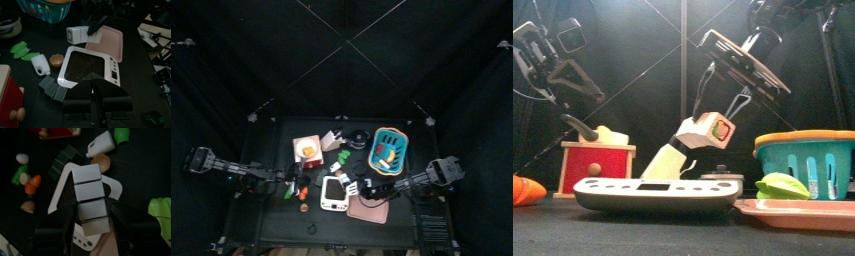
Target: Place white sushi roll on stove
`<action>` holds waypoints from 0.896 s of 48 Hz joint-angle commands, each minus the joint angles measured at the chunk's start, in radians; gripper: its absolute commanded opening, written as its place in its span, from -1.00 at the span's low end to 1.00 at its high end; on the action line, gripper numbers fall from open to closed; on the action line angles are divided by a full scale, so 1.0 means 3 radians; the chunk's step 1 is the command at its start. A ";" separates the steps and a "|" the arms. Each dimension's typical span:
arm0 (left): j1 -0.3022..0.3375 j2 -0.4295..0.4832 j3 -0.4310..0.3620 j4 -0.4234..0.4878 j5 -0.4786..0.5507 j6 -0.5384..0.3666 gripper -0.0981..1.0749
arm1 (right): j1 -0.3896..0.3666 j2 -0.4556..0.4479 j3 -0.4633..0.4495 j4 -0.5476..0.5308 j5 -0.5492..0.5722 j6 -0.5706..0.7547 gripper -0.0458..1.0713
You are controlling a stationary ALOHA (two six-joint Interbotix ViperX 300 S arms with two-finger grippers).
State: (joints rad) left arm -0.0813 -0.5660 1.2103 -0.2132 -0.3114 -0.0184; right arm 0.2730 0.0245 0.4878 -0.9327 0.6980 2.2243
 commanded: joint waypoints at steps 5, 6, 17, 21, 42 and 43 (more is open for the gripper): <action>0.0010 -0.0005 -0.0036 -0.0005 -0.0031 0.0005 -0.18 | 0.0102 0.0123 -0.0266 -0.0189 0.0271 0.0491 0.17; 0.0010 0.0000 -0.0036 -0.0010 -0.0031 0.0005 -0.18 | 0.0112 0.0169 -0.0307 -0.0194 0.0297 0.0537 0.17; 0.0015 -0.0005 -0.0005 -0.0005 -0.0031 0.0005 -0.18 | 0.0143 0.0578 -0.0813 -0.0015 0.0522 0.0593 0.17; 0.0010 -0.0010 0.0005 -0.0010 -0.0031 0.0000 -0.18 | 0.0143 0.0680 -0.0997 0.0118 0.0772 0.0583 0.17; 0.0015 -0.0189 0.0097 -0.0015 -0.0020 0.0010 -0.18 | 0.0123 0.1053 -0.1437 0.0578 0.1258 0.0603 0.17; 0.0015 -0.0205 0.0102 -0.0010 -0.0020 0.0010 -0.18 | 0.0123 0.1069 -0.1442 0.0583 0.1258 0.0603 0.17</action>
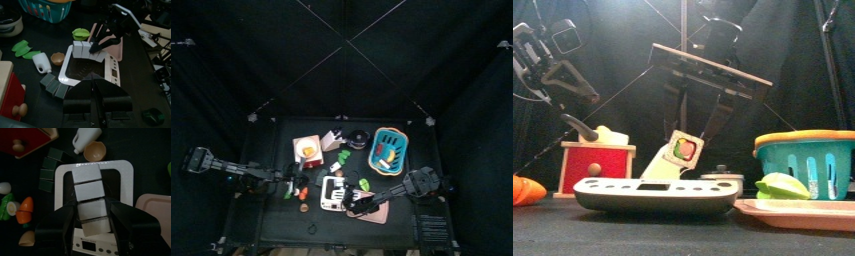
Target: Place white sushi roll on stove
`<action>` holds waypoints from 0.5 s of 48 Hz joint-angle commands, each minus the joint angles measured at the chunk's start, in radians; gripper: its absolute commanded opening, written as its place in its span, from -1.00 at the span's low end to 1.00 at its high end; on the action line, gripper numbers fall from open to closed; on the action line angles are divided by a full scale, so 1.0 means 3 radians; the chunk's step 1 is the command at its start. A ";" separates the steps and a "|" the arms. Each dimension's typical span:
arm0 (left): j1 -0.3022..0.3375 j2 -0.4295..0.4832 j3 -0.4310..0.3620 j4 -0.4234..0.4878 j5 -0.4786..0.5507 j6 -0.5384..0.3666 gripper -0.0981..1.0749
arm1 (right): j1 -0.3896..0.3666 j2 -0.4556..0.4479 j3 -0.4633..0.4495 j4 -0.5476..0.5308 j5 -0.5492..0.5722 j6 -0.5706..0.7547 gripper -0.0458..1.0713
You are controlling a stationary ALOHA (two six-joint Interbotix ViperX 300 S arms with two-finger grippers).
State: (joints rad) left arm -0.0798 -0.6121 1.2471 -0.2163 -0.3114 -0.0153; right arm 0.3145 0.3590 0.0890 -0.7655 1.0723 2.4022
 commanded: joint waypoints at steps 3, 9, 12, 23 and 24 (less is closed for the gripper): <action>0.0005 -0.0102 0.0005 -0.0005 -0.0020 -0.0005 -0.18 | -0.0015 -0.0020 -0.0143 0.0015 0.0026 0.0010 0.17; 0.0010 -0.0179 0.0041 -0.0005 -0.0020 -0.0005 -0.18 | -0.0020 -0.0005 -0.0128 0.0015 0.0015 0.0005 0.19; 0.0010 -0.0205 0.0056 -0.0005 -0.0020 -0.0010 -0.18 | -0.0020 0.0010 -0.0112 0.0026 0.0010 0.0015 0.21; 0.0010 -0.0215 0.0066 -0.0046 -0.0015 -0.0010 -0.18 | -0.0041 0.0026 -0.0107 0.0041 -0.0046 0.0015 0.51; 0.0005 -0.0215 0.0066 -0.0056 -0.0015 -0.0010 -0.18 | -0.0046 0.0026 -0.0107 0.0041 -0.0046 0.0010 0.56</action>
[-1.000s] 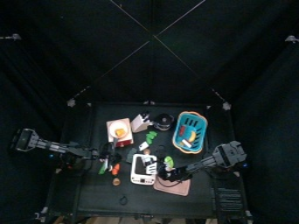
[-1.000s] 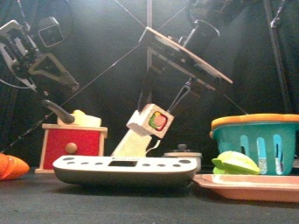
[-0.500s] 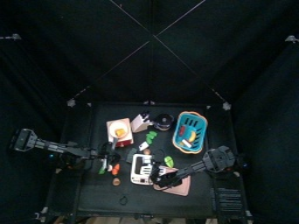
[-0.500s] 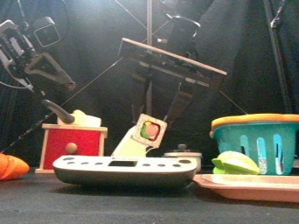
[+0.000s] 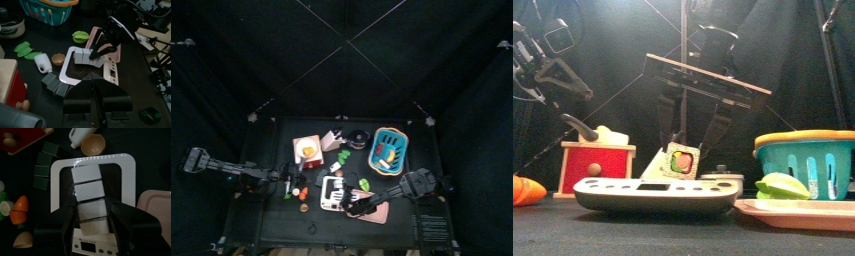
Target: Place white sushi roll on stove
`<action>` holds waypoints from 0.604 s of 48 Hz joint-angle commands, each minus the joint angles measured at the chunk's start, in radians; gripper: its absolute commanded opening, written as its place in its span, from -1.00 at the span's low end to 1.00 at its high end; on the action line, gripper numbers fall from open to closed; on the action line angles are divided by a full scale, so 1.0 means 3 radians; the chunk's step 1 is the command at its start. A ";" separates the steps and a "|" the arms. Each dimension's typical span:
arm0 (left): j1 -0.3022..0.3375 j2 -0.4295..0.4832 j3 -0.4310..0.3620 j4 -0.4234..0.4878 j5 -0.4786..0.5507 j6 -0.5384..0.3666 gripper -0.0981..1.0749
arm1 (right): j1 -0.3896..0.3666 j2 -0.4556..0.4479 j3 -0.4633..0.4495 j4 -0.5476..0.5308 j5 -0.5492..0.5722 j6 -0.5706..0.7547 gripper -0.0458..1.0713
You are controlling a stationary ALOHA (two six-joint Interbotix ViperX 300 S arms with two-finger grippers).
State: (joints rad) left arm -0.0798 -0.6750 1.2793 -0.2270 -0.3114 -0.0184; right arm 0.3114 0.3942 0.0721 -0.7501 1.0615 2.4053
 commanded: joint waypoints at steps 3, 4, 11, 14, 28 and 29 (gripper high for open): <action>0.0010 -0.0005 -0.0041 -0.0031 -0.0015 0.0000 -0.18 | -0.0046 -0.0092 -0.0046 -0.0010 -0.0015 0.0000 0.66; 0.0005 -0.0005 -0.0041 -0.0031 -0.0020 0.0000 -0.18 | -0.0046 -0.0092 -0.0046 -0.0010 -0.0020 0.0000 0.70; 0.0010 -0.0005 -0.0041 -0.0031 -0.0015 0.0005 -0.18 | -0.0056 -0.0092 -0.0051 0.0010 -0.0036 0.0000 0.88; 0.0010 -0.0005 -0.0041 -0.0031 -0.0015 0.0005 -0.18 | -0.0056 -0.0092 -0.0056 0.0010 -0.0036 0.0000 0.91; 0.0005 -0.0005 -0.0051 -0.0031 -0.0015 0.0005 -0.18 | -0.0077 -0.0240 0.0036 -0.0092 -0.0046 -0.0102 0.91; 0.0010 -0.0005 -0.0051 -0.0031 -0.0015 0.0005 -0.18 | -0.0077 -0.0261 0.0072 -0.0112 -0.0061 -0.0102 0.91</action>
State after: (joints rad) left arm -0.0798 -0.6765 1.2793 -0.2362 -0.3114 -0.0184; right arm 0.2945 0.3866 0.0828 -0.7624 1.0492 2.3761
